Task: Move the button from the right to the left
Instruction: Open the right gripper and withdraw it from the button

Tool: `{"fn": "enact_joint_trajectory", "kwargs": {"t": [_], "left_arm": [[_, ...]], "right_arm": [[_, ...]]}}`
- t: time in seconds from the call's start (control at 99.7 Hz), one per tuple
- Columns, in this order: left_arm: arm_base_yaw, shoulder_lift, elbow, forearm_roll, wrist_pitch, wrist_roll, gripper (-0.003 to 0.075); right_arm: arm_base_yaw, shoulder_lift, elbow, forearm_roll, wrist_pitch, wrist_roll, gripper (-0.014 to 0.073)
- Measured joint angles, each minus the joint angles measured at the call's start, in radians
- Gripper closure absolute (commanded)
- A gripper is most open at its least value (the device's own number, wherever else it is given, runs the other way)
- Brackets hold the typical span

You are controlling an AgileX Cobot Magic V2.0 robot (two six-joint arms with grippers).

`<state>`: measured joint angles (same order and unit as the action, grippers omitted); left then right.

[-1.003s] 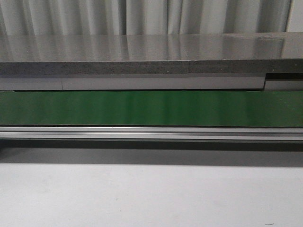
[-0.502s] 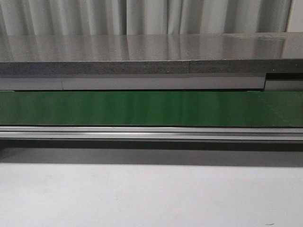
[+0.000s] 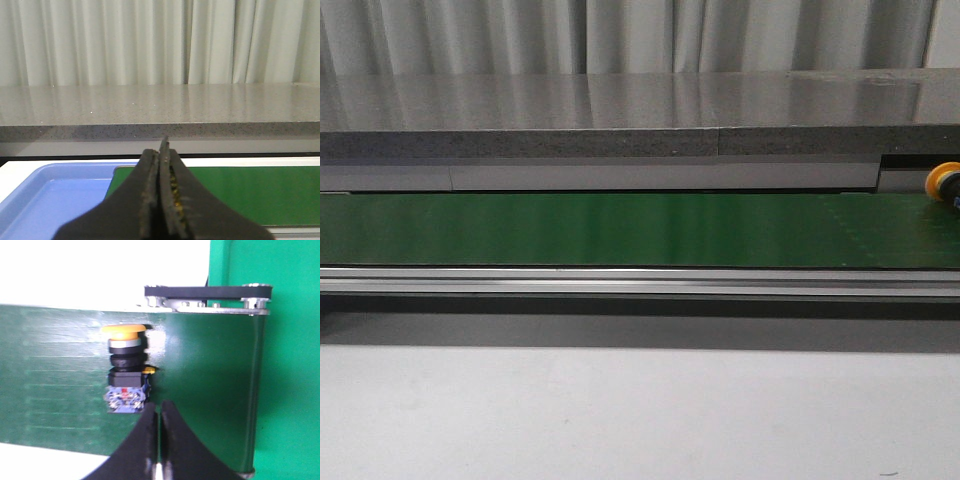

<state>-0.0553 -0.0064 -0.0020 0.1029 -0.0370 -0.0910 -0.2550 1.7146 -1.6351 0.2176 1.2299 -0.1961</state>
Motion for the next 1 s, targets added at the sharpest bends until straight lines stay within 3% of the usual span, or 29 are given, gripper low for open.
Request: {"fn": "enact_joint_trajectory", "kwargs": {"t": [0.181, 0.512, 0.723, 1.003], "left_arm": [[0.0, 0.0, 0.0, 0.0, -0.002, 0.0, 0.0741], [0.0, 0.0, 0.0, -0.012, -0.002, 0.0, 0.0741], [0.0, 0.0, 0.0, -0.015, 0.001, 0.0, 0.0741], [0.0, 0.0, 0.0, -0.035, 0.042, 0.0, 0.0741]], "right_arm": [[0.0, -0.18, 0.142, 0.053, -0.05, 0.0, 0.0657], [0.0, -0.569, 0.573, 0.089, -0.427, -0.03, 0.0661], [0.004, -0.772, 0.758, 0.156, -0.555, -0.102, 0.0661], [0.13, -1.01, 0.956, 0.194, -0.682, -0.135, 0.0659]]}}
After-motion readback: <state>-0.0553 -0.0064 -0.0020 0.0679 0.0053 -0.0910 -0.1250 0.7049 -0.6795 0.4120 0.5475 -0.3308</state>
